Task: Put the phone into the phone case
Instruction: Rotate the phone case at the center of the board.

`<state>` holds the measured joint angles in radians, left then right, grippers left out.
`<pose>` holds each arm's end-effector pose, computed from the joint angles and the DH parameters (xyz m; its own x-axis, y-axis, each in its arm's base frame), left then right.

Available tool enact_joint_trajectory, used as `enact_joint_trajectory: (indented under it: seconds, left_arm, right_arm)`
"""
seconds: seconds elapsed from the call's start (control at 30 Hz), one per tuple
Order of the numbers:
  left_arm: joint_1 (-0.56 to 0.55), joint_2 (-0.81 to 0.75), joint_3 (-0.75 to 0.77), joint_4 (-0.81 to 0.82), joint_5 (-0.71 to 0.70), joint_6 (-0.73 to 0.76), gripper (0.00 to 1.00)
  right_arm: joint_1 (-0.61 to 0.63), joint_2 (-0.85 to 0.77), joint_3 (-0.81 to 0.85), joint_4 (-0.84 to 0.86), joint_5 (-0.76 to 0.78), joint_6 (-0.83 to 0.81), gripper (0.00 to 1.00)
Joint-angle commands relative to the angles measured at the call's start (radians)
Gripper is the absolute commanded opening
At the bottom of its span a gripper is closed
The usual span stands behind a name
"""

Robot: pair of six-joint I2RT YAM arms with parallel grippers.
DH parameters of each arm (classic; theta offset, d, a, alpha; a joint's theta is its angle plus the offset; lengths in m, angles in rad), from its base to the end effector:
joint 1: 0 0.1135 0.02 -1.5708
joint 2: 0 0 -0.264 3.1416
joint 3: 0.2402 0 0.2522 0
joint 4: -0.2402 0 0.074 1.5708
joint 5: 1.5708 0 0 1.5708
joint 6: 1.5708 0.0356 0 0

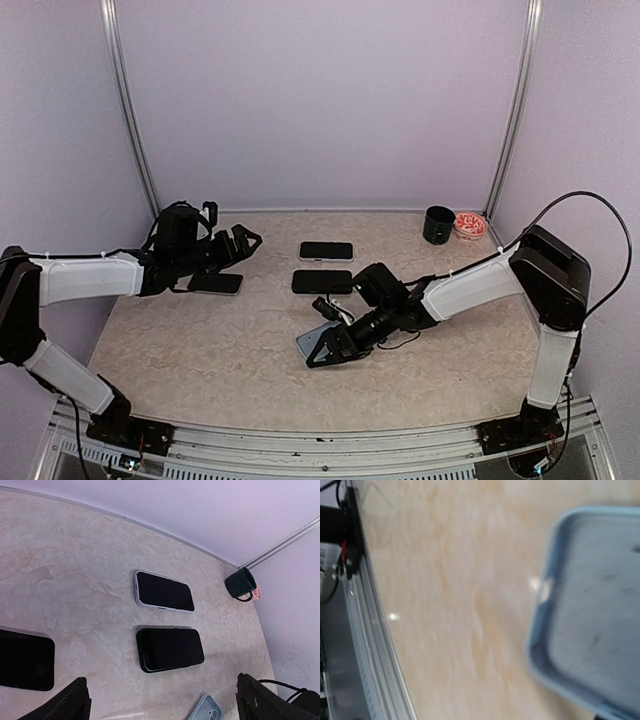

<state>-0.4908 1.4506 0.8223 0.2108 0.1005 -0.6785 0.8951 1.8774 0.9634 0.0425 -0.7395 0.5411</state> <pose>0.2821 -0.1548 0.2358 -0.6235 -0.3748 -0.6861 0.2036 0.7694 -0.6054 0.2073 0.2969 0.1311 -0.8469 -0.4482 -0.2861 -0.4801 0.4135 0.7736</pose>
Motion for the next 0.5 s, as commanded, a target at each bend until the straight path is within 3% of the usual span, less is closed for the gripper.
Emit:
enact_joint_trajectory:
  seconds: [0.0, 0.23, 0.47]
  left_arm:
    - [0.025, -0.018, -0.024, -0.042, -0.036, 0.005, 0.99]
    - [0.129, -0.001, -0.023, -0.052, -0.059, 0.021, 0.99]
    - [0.22, 0.054, 0.029, -0.037, -0.071, 0.028, 0.99]
  right_arm:
    - [0.021, 0.087, 0.087, 0.002, 0.032, 0.02, 0.99]
    - [0.021, 0.145, 0.213, -0.082, 0.097, -0.013, 0.99]
    - [0.021, 0.102, 0.241, -0.104, 0.075, -0.033, 0.99]
